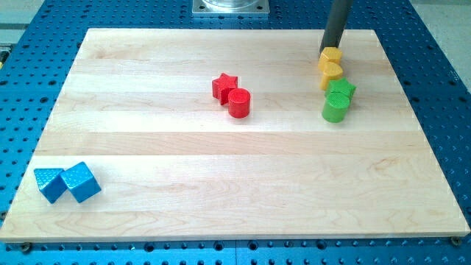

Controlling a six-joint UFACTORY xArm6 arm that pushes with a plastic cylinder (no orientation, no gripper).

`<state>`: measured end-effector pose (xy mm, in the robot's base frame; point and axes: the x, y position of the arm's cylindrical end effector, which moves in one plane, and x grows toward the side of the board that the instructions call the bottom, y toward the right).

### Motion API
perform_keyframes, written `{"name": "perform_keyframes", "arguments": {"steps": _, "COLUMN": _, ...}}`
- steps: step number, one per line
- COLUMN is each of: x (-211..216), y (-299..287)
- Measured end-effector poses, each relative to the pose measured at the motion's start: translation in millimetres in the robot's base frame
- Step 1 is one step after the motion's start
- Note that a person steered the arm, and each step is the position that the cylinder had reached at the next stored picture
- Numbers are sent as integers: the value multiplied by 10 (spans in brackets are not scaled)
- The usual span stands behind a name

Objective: Point your arm at the top center of the board

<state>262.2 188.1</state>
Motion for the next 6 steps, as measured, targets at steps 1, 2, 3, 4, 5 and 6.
{"name": "perform_keyframes", "arguments": {"steps": 1, "x": -92, "y": -2}}
{"name": "perform_keyframes", "arguments": {"steps": 2, "x": -330, "y": -396}}
{"name": "perform_keyframes", "arguments": {"steps": 3, "x": -383, "y": -1296}}
{"name": "perform_keyframes", "arguments": {"steps": 4, "x": -374, "y": -1512}}
{"name": "perform_keyframes", "arguments": {"steps": 5, "x": -373, "y": -1512}}
{"name": "perform_keyframes", "arguments": {"steps": 6, "x": -79, "y": -1512}}
